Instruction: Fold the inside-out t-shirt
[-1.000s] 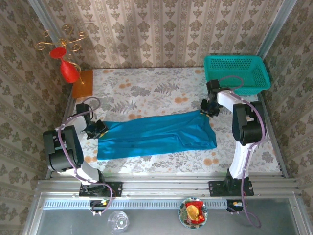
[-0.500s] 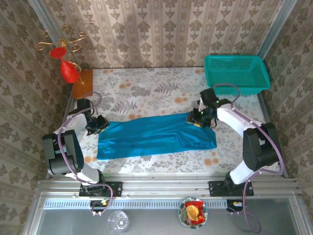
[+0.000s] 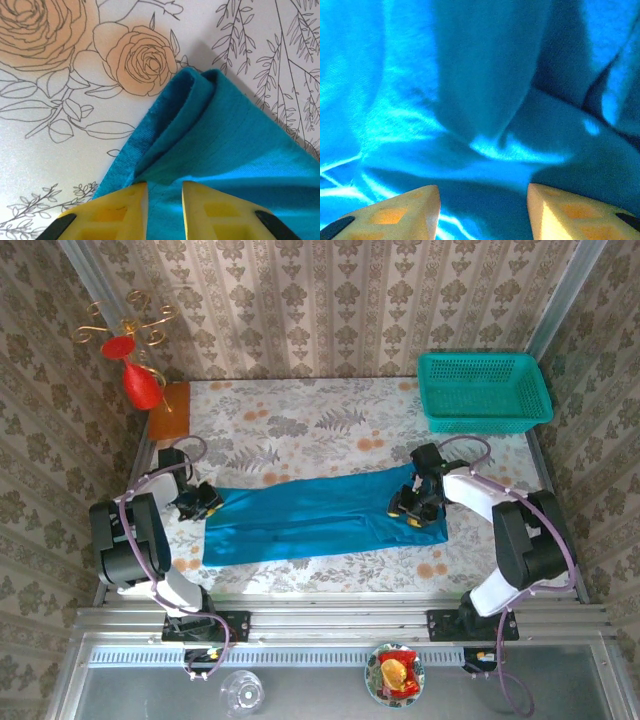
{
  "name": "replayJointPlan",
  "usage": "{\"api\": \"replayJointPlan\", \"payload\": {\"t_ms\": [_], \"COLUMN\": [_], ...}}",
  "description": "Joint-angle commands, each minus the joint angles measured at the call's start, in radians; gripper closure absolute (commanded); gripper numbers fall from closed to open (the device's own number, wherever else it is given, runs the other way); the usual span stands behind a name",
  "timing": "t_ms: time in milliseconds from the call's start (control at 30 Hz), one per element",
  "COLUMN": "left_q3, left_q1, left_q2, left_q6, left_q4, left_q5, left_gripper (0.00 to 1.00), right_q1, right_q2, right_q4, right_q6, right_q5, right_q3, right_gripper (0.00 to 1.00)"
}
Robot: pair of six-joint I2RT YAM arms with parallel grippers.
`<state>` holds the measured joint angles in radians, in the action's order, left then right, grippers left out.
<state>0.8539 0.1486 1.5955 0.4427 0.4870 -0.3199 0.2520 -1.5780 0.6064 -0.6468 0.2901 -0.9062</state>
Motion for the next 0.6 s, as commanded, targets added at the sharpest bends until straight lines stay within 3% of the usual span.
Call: {"api": "replayJointPlan", "payload": {"t_ms": [0,300,433,567], "left_q3": [0.027,-0.052,-0.129,-0.141], "left_q1": [-0.020,-0.129,-0.137,-0.131], "left_q2": [-0.074,-0.190,-0.227,-0.167], "left_q6": [-0.003,0.047,0.092,0.094], "left_q4": [0.067,0.135,0.075,0.046], "left_q5": [0.029,0.050,0.042,0.041], "left_gripper": [0.74,0.74,0.73,0.73], "right_q1": [0.011,-0.035,-0.034,-0.019], "right_q2": [0.054,-0.013,-0.037,-0.011], "right_q4": [0.117,0.124,0.124,0.104], "right_q6": [0.023,0.035,-0.023,-0.057], "right_q5": [-0.049,-0.111,-0.145,-0.123], "right_q3": [-0.063,0.018,0.048,0.055], "right_gripper": [0.49,0.50,0.53,0.53]}}
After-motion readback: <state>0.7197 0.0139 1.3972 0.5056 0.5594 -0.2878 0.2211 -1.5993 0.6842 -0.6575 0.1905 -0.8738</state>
